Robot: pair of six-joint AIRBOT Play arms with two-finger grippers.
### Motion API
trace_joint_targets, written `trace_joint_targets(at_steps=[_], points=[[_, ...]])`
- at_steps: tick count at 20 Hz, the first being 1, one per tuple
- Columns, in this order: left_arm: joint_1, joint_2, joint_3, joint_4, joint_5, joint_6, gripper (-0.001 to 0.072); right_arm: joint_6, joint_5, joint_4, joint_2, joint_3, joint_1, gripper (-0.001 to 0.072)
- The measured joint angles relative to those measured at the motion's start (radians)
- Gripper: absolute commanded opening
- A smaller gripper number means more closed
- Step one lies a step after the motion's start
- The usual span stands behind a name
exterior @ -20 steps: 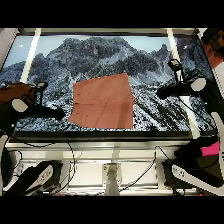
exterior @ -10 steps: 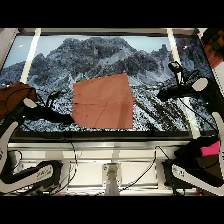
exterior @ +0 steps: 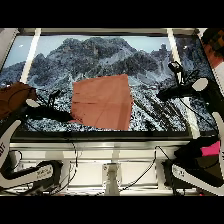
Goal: Fold the clothes and pants, and hang the long-sleeved shirts on hangers.
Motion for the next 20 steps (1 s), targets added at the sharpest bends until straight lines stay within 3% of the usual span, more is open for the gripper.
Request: trace_joint_targets(at_steps=[6,12,15,20], points=[[0.002,0.003,0.054,-0.048,-0.248,0.014,0.0016,0.005,0.117,0.09,0.0,-0.052,0.0,0.0423],[0.077,0.003,0.11,-0.325,-0.576,0.108,0.0016,0.005,0.224,0.203,0.0,-0.225,0.0,0.0423],[0.109,0.003,0.115,-0.321,-0.585,0.089,0.0017,-0.01,0.227,0.265,0.0,-0.309,0.0,0.0426],[0.125,0.002,0.116,-0.224,-0.452,0.005,0.0016,-0.023,0.218,0.348,0.0,-0.384,0.0,0.0426]])
